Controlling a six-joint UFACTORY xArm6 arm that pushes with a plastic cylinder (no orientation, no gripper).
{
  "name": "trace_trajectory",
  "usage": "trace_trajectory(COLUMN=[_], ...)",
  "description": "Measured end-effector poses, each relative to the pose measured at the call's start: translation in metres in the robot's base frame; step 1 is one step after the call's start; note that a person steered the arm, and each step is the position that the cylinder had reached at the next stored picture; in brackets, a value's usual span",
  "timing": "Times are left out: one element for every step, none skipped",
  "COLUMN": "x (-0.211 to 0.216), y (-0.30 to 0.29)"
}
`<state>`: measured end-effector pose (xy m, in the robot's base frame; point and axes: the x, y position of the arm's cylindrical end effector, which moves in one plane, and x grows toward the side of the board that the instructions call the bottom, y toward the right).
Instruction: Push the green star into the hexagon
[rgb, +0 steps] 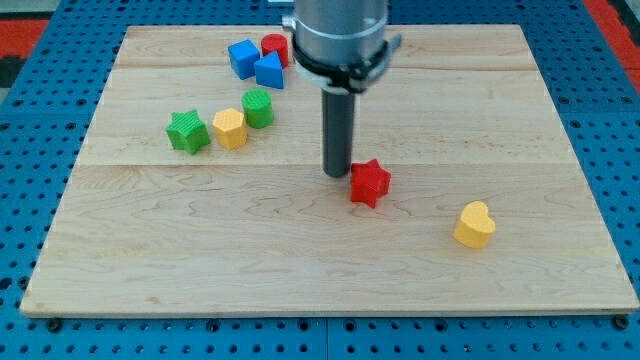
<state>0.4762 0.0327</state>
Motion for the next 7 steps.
trace_trajectory(x=[0.026, 0.026, 0.022, 0.009, -0.033, -0.048, -0.061], y=[0.046, 0.017, -0.049, -0.144, -0.223, -0.238, -0.223])
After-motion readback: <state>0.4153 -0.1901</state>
